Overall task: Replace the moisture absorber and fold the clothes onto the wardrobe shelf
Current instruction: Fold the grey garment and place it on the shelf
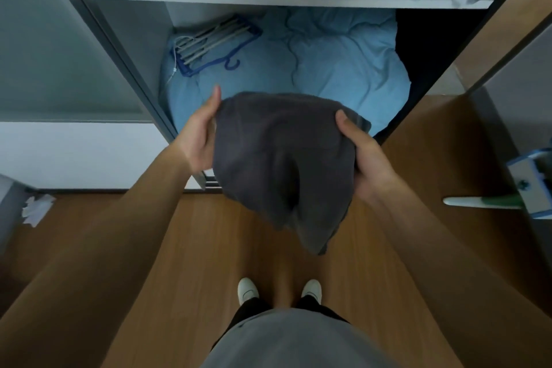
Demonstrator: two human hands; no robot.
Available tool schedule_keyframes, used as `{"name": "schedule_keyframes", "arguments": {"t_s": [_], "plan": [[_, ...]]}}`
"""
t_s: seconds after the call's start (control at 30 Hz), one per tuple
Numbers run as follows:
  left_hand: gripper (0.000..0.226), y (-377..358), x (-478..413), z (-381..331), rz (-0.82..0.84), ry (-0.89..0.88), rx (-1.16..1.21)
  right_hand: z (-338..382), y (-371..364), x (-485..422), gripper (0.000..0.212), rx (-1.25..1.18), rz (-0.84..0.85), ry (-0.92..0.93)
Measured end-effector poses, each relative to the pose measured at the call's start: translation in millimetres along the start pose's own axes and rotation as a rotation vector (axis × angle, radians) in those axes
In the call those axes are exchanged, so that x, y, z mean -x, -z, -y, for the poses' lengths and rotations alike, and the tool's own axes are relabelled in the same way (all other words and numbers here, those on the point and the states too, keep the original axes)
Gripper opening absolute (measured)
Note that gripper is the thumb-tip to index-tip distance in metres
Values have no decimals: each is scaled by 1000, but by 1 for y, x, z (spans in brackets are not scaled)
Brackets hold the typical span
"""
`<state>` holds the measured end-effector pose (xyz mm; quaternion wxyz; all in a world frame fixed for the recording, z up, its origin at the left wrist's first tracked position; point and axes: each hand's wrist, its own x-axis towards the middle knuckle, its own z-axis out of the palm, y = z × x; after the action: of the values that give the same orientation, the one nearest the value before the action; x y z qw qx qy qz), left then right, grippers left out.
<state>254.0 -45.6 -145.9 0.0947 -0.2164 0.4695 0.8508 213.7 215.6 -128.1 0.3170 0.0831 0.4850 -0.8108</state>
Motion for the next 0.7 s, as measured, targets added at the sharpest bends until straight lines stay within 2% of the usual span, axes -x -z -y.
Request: {"name": "schedule_keyframes", "arguments": {"t_s": [0.1,0.17,0.27,0.37,0.47,0.57,0.7], "plan": [[49,4,11,30,5,163,-198,1,-8,-3,41,69,-65,-95],[32,-8,9,41,11,143,-268,6,-12,-5,38,118,-127,-161],[29,-31,8,41,-4,91,-180,17,-5,-3,36,134,-139,-180],[25,-46,5,30,23,105,-61,14,15,4,37,18,-50,-22],[31,-57,0,22,-3,157,-70,-20,14,16,34,-19,11,-74],[35,-49,-4,18,-45,166,-104,-44,4,18,40,31,-51,-78],[68,8,-4,25,-24,85,14,-38,0,13,26,-91,-64,-57]]}}
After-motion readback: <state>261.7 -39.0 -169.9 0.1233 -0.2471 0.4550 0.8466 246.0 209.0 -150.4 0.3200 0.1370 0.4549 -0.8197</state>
